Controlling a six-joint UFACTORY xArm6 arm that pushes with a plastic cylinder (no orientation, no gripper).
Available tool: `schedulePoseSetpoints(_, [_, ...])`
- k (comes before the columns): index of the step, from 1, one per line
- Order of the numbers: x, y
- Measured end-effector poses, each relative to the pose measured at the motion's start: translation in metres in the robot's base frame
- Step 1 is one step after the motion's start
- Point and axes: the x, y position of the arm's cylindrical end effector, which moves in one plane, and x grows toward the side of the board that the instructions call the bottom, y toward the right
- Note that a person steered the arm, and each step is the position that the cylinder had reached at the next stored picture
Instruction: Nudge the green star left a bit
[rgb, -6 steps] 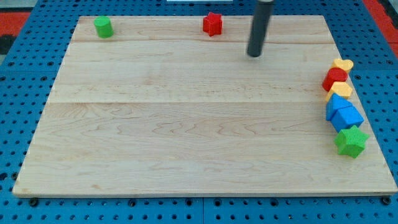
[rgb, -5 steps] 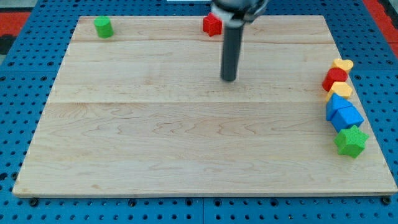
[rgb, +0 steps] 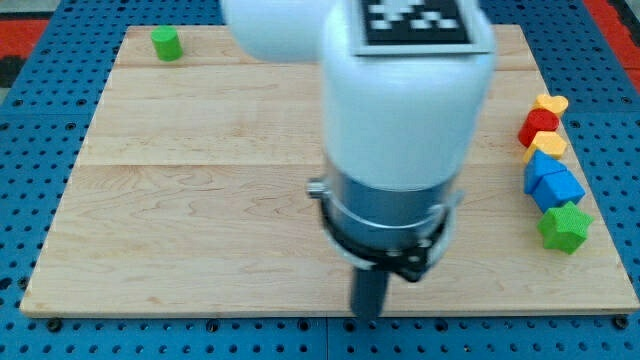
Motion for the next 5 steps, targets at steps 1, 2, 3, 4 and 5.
schedulePoseSetpoints(1, [0.001, 0.071])
schedulePoseSetpoints(2, [0.0, 0.082])
schedulePoseSetpoints(3, [0.001, 0.11])
schedulePoseSetpoints(4, [0.001, 0.132])
schedulePoseSetpoints(5, [-0.001, 0.165])
